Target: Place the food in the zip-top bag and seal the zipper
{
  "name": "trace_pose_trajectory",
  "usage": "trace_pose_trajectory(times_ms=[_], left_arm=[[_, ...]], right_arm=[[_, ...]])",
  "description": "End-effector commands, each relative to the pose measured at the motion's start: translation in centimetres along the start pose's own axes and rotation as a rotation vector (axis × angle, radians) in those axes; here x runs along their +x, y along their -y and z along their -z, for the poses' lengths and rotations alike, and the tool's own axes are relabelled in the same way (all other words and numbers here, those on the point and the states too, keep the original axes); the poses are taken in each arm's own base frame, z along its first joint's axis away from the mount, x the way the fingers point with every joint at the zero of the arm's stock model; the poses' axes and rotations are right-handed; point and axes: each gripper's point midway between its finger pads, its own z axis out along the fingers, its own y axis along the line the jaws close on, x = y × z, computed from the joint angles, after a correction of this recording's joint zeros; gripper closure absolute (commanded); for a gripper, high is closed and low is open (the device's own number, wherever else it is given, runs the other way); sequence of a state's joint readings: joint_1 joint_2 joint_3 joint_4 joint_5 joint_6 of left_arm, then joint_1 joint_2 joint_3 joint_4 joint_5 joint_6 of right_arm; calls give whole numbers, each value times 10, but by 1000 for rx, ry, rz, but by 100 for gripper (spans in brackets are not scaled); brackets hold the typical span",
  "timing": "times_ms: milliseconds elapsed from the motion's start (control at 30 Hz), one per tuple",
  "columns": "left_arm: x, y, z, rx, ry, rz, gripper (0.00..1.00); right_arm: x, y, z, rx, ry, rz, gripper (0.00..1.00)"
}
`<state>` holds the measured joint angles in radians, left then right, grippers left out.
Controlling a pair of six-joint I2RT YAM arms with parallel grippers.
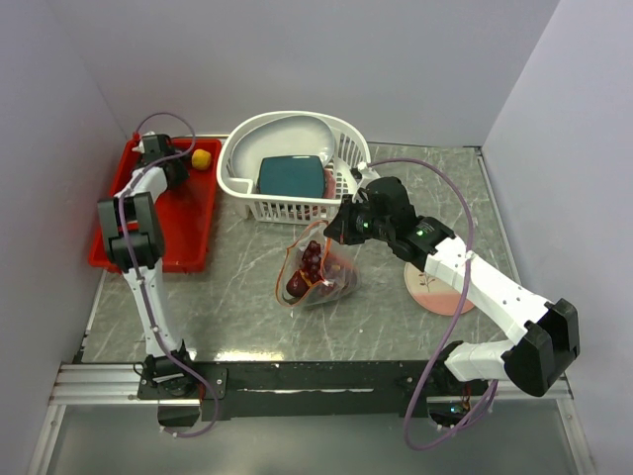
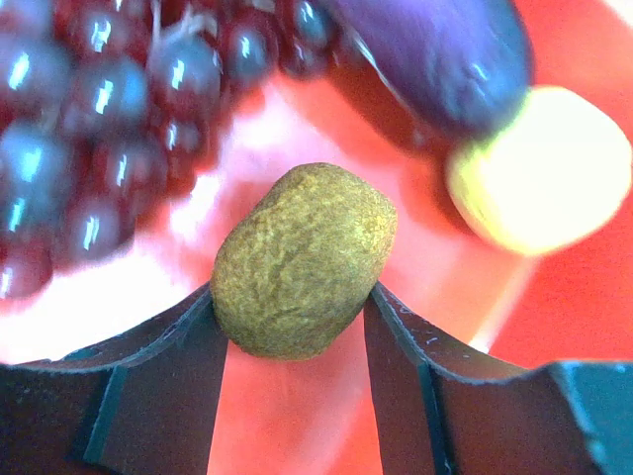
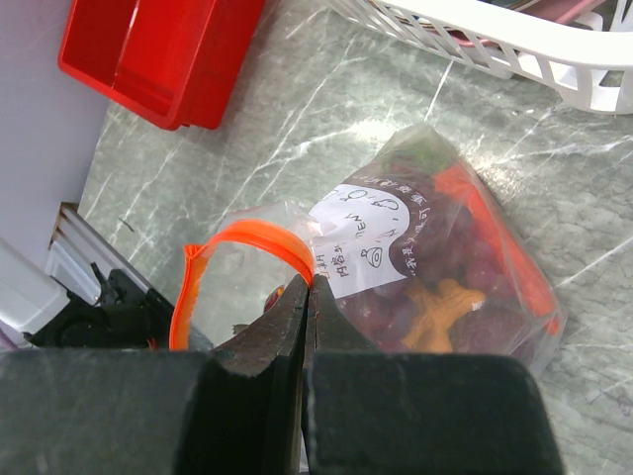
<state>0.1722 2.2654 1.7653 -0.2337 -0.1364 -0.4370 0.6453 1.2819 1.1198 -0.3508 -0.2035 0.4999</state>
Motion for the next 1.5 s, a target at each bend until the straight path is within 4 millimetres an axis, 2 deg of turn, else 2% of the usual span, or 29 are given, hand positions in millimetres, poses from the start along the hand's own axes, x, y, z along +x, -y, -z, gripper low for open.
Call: trace_pose_trajectory(times_ms=[0,67,133,167,233,267,333,367,433,467,533,567,600,667,767,867,933,967,1067,1167,1333,1367,1467], left_arm=[[-37,43,78,149,81,107,65],[-29,48,95,172,59,136,64],[-15,51,121,192,33,147,65],[-9,58,142,225,30,136,65],[3,65,166,256,23,116,65],[12,72,193,291,32,80,65],[23,77,221,323,31,59,65],[39,91,251,395,25,23,65],[56,102,282,461,2,6,65],[72,111,309,525,-8,-27,65],[87,117,336,588,-27,-58,66],[95,121,361,634,-30,-82,66],[101,124,373,670,-42,-99,66],[117,131,409,790,-92,-149,66],[136,139,452,937,-156,-208,66],[156,137,482,1043,-208,-236,65],[171,136,490,1088,-257,-249,65],[183,138,501,1138,-306,-275,65],[207,141,507,1152,-368,-323,64],[220,144,510,1156,-405,-362,64],[227,158,515,1164,-427,-418,64],[235,160,512,1154,-458,-435,64],[242,167,507,1129,-470,-464,63]], right_arm=[[-15,-6,6,-19,67,22,100],[-15,-6,7,-19,70,25,100],[-17,-4,9,-10,78,26,100],[-16,-3,8,-6,80,27,100],[-16,-2,8,-2,80,27,100],[-15,-1,8,-1,78,26,100],[-15,-3,7,-9,74,24,100],[-16,-3,8,-9,76,24,100],[-17,-3,7,-4,77,25,100],[-16,-2,7,0,76,27,100],[-20,-3,9,4,85,27,100],[-21,-2,10,10,89,28,100],[-21,-2,11,13,89,31,100],[-25,-3,13,20,98,32,100],[-30,-5,16,24,109,36,100],[-35,-6,18,33,118,35,100],[-39,-7,21,37,127,36,100],[-40,-6,21,41,126,35,100],[-42,-8,24,44,130,33,100],[-44,-8,29,52,146,30,100],[-47,-10,36,48,161,24,100],[-46,-10,36,49,160,25,100],[-46,-12,39,48,161,28,100]])
